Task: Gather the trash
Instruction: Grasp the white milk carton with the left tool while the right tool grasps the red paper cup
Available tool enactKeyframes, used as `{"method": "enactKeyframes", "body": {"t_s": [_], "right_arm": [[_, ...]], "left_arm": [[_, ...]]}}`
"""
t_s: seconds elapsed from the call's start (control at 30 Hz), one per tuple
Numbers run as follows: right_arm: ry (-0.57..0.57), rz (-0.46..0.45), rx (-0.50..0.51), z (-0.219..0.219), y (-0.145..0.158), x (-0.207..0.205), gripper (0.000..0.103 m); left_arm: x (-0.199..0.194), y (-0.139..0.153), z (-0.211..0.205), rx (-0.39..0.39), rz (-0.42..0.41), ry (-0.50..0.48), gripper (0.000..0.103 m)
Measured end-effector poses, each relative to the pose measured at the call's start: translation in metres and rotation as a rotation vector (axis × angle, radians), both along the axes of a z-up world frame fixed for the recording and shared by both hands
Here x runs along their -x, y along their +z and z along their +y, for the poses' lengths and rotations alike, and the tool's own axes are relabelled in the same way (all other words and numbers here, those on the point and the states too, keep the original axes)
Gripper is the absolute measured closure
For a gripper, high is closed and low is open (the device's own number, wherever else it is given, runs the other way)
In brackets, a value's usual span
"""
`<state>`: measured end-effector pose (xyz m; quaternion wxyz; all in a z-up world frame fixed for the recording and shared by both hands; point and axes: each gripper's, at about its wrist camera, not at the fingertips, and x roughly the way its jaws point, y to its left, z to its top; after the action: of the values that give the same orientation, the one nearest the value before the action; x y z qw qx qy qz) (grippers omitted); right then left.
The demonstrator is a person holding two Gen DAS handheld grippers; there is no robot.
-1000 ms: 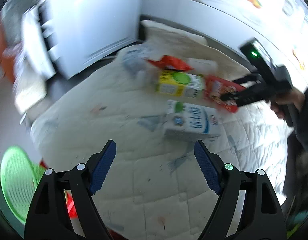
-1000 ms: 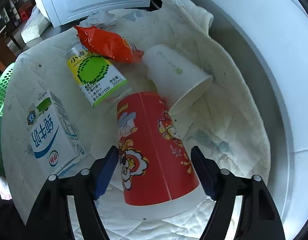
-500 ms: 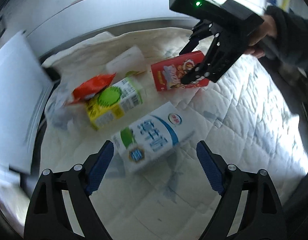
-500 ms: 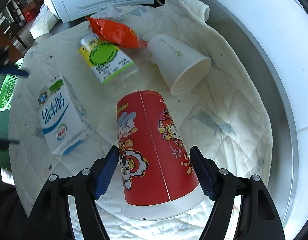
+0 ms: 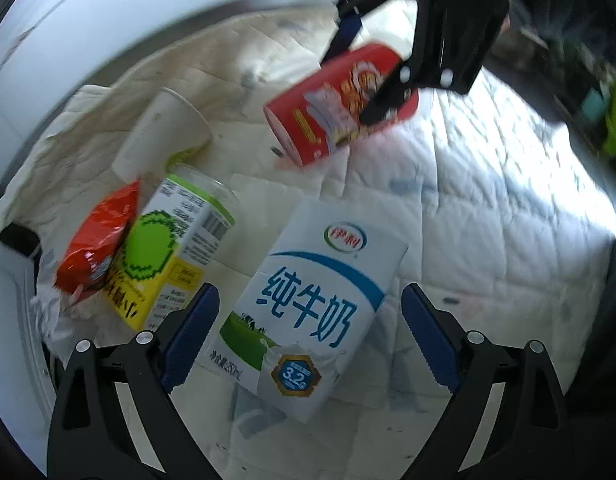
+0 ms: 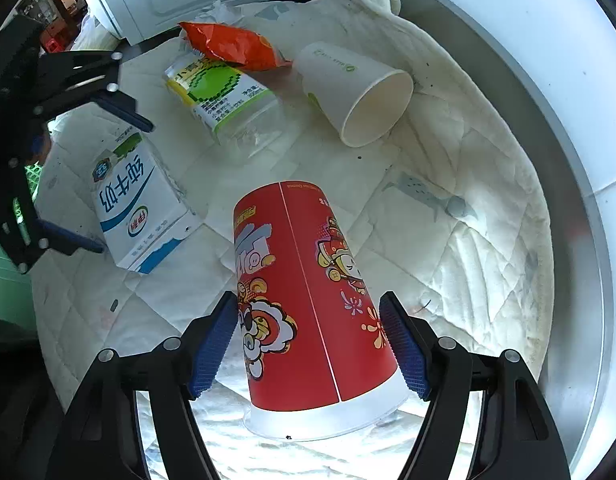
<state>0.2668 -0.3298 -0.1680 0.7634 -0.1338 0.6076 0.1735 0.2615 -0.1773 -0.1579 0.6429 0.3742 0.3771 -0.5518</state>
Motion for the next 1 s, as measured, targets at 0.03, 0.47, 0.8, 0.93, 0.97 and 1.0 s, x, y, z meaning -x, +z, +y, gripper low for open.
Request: {"method": "enactKeyframes", "body": {"t_s": [0.03,0.47,0.8,0.93,0.97,1.0], "right_arm": [[0.001,-0.001,0.002,0.001,-0.001,0.001,0.033],[0.013,0.003,0.007,0.006,-0.002,-0.010,0.033],[0.021,-0.043,-0.035,0.023,0.012,0.000,0.034],[0.028,-0.053,-0.070,0.034,0.014,0.006,0.035],[0.030,-0.055,-0.080,0.035,0.013,0.007,0.035],[0.036,-0.057,-0.090,0.039,0.015,0.008,0.035]], "left_arm": [[-0.001,-0.003,-0.002,-0.007,-0.008,-0.012,0.012],[0.000,-0.023,-0.012,0.000,-0.008,0.010,0.021],[0.024,-0.009,0.021,0.068,-0.007,0.290,0.034],[0.039,-0.002,0.039,0.114,0.001,0.410,0.035],[0.042,0.001,0.048,0.132,0.018,0.454,0.035],[0.044,0.003,0.055,0.148,0.028,0.483,0.036]]}}
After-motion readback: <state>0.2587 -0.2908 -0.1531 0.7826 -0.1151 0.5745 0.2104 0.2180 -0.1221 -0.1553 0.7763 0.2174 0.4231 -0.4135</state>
